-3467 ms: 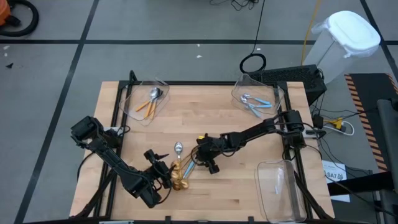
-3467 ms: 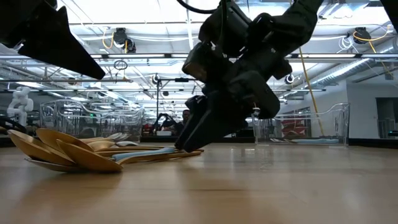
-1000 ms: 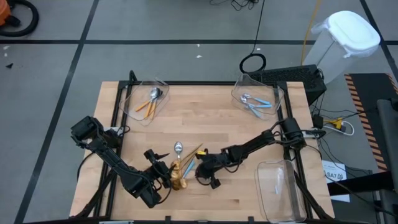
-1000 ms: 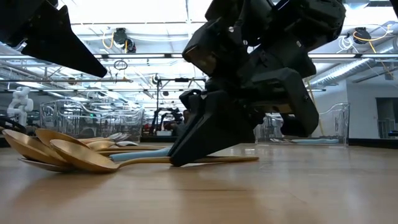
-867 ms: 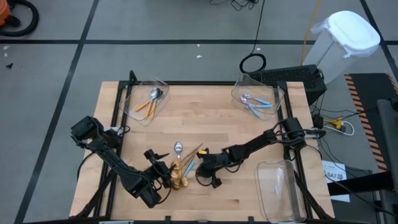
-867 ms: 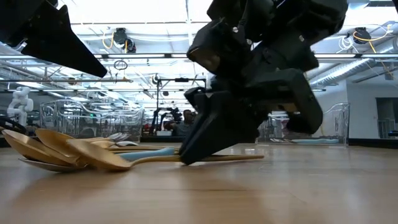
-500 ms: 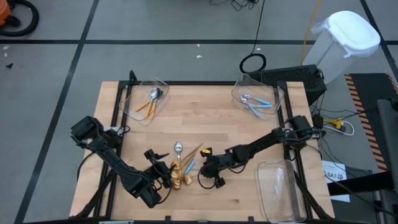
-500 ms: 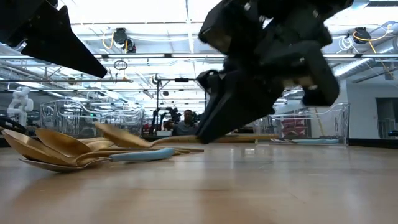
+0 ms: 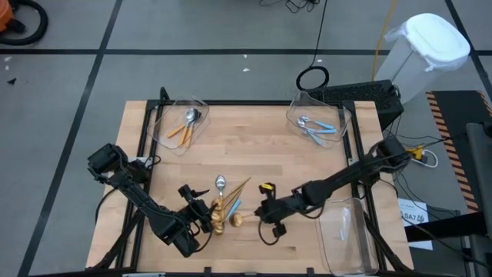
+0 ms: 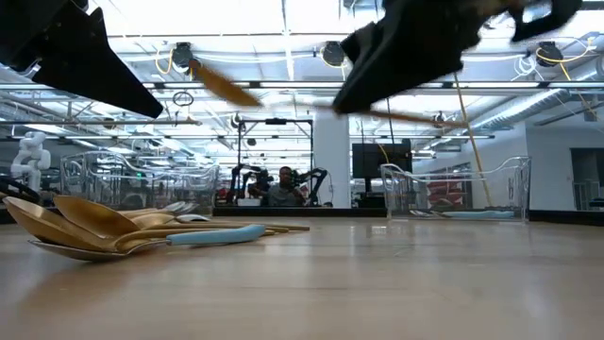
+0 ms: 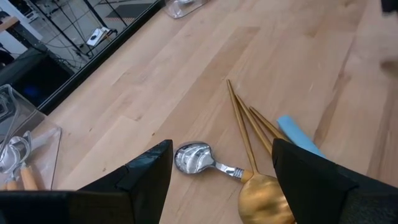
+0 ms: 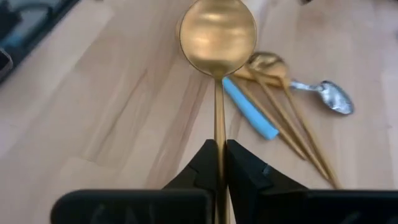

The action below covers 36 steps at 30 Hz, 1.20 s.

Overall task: Sort silverware by color (type)
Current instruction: Put the gold spoon into the bottom transparent bin

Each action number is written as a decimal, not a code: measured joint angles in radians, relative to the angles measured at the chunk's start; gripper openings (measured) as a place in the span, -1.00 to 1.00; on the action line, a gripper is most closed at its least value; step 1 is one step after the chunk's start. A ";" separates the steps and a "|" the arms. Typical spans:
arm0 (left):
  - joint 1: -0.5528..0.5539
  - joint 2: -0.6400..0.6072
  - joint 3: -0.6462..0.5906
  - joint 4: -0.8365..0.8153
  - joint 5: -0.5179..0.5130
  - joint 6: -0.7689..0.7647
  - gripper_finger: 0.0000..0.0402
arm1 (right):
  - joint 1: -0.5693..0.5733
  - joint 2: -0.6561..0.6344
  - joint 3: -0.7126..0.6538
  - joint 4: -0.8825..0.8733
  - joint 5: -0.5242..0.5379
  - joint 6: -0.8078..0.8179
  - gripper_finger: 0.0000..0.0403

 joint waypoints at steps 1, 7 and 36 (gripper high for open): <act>0.000 0.000 0.000 0.000 0.000 0.000 0.35 | 0.005 -0.015 0.000 -0.012 0.015 0.017 -0.94; 0.000 0.000 0.000 0.001 0.000 -0.002 0.35 | 0.053 -0.103 0.000 -0.092 0.096 0.084 -0.94; 0.000 0.000 0.000 0.001 0.000 -0.005 0.35 | 0.358 -0.382 0.002 -0.556 0.410 0.729 -0.94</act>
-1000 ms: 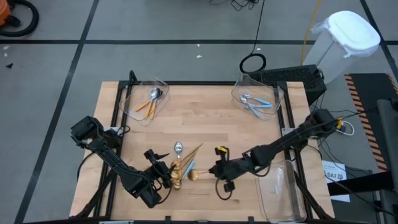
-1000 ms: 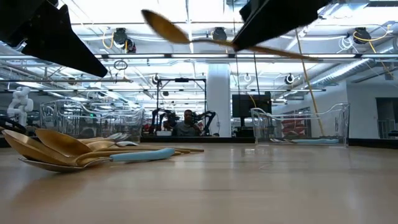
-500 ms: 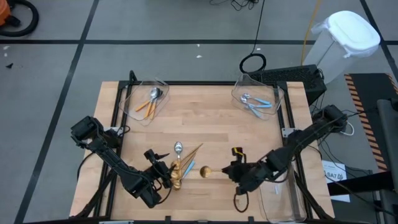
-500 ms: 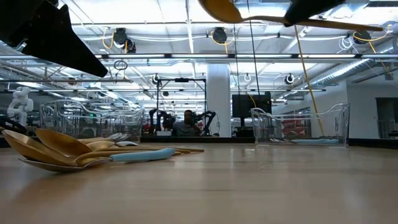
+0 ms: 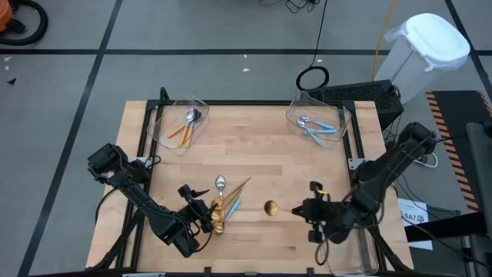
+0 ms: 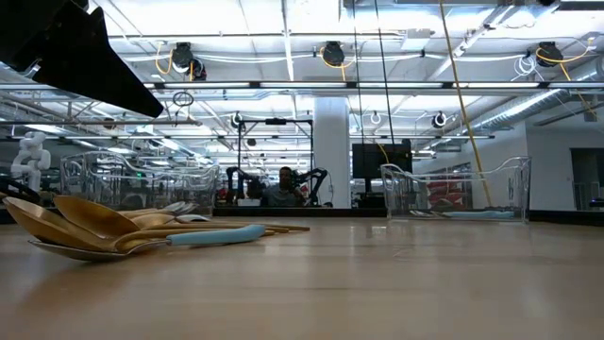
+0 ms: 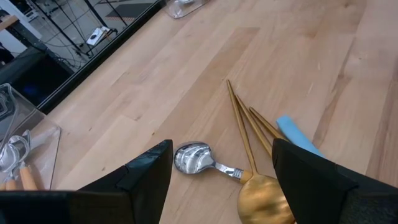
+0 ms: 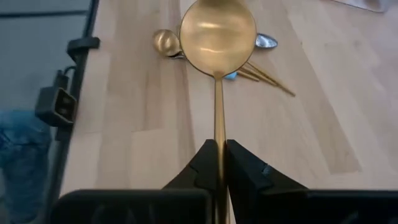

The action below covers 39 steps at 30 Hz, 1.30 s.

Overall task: Sort silverware by color (type)
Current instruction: Put the gold spoon into the bottom transparent bin

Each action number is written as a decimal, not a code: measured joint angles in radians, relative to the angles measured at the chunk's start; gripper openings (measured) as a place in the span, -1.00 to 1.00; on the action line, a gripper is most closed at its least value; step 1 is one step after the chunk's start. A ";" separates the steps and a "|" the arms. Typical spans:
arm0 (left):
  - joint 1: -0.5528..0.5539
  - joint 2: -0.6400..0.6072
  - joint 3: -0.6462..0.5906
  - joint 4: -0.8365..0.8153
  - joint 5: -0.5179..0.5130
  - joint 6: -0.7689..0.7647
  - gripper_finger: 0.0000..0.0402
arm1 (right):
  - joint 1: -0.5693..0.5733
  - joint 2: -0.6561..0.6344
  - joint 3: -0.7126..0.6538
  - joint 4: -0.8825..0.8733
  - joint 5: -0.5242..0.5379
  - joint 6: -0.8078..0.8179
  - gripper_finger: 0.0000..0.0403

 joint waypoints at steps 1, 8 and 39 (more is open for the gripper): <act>0.000 0.000 0.000 0.000 0.000 0.000 0.35 | 0.016 -0.009 0.000 -0.010 0.007 0.025 -0.94; 0.000 0.000 0.000 0.000 0.000 0.000 0.35 | 0.114 -0.044 0.000 -0.059 0.011 0.204 -0.94; 0.001 0.000 -0.001 0.000 -0.001 -0.018 0.35 | 0.412 -0.064 0.000 -0.560 -0.051 1.013 -0.94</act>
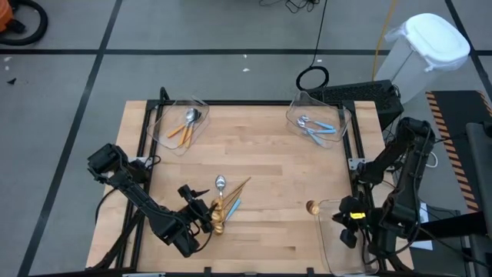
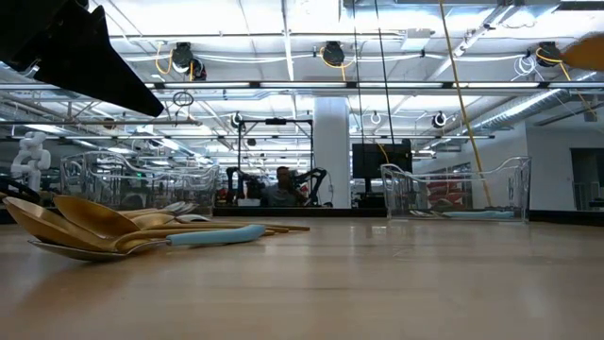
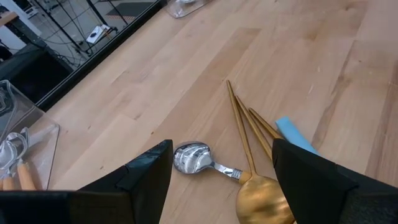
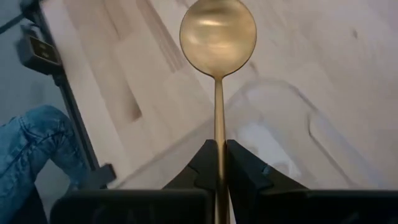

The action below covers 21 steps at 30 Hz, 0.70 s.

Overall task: Sort silverware by color (type)
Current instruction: Put the gold spoon into the bottom transparent bin

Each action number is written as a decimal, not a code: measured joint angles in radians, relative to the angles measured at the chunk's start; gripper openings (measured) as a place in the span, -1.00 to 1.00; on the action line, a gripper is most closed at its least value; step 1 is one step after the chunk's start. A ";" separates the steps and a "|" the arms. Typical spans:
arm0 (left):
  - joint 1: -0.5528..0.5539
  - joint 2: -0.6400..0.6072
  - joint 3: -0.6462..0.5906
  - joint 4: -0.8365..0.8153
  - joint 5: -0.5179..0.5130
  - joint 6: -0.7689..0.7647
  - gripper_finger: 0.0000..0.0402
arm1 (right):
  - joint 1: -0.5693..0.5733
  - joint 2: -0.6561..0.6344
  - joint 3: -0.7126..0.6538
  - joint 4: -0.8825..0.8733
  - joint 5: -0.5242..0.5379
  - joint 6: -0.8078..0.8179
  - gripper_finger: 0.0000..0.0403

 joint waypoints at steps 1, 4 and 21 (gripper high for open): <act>0.002 0.000 0.000 0.000 0.000 0.002 0.35 | 0.012 0.001 0.000 -0.015 -0.011 0.033 -0.94; 0.012 0.000 0.000 0.000 0.000 0.016 0.35 | 0.043 0.012 0.000 -0.047 -0.031 0.110 -0.93; 0.092 0.000 0.000 0.153 -0.001 0.260 0.35 | 0.096 0.125 0.000 -0.110 -0.312 0.377 -0.92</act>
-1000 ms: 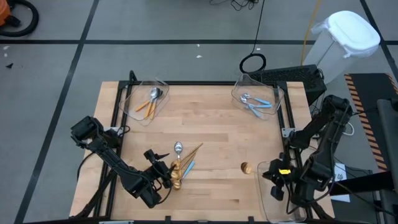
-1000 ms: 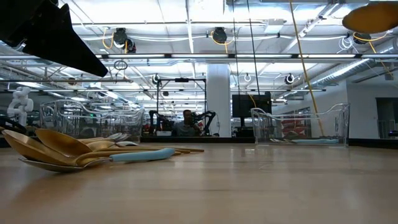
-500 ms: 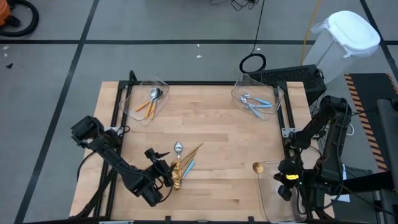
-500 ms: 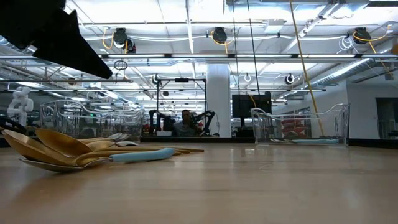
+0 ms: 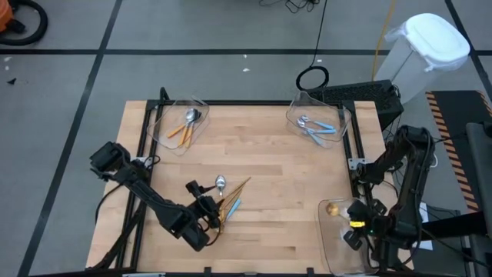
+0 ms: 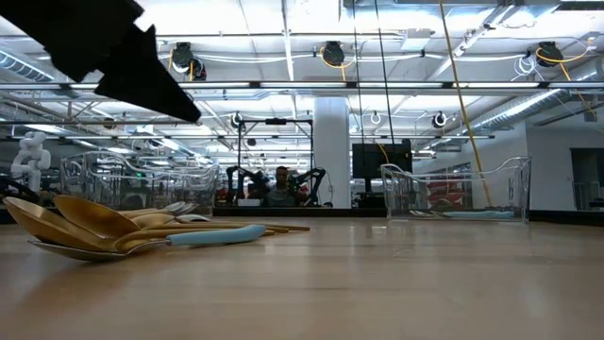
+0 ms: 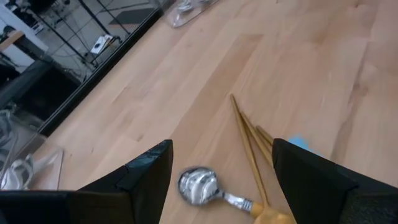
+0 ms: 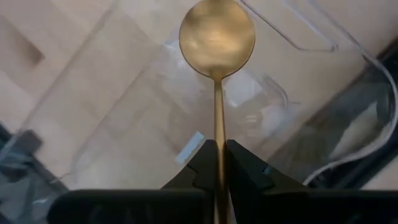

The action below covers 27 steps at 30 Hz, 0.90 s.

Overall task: Sort silverware by color (type)
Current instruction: Put the gold spoon into the bottom transparent bin

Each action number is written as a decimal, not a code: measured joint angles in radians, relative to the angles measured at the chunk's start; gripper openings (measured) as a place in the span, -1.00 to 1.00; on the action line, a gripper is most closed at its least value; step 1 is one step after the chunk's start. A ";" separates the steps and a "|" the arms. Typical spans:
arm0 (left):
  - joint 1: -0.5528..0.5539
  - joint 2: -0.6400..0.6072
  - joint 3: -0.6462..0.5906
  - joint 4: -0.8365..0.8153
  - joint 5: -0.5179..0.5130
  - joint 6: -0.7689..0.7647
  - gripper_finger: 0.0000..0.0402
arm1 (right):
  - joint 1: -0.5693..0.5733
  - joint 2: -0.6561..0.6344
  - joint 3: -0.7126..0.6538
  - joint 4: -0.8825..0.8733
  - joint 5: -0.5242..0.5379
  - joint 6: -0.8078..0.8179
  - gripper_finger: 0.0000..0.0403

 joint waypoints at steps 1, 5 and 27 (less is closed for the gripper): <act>0.005 0.000 0.000 0.016 0.001 0.020 0.35 | 0.000 0.007 0.000 -0.001 -0.006 0.009 -0.92; 0.021 0.000 0.000 0.075 0.010 0.080 0.35 | 0.000 0.037 0.000 -0.007 -0.026 0.042 -0.91; 0.031 0.000 0.000 0.135 0.027 0.133 0.35 | -0.049 0.119 0.000 0.003 -0.026 0.077 -0.80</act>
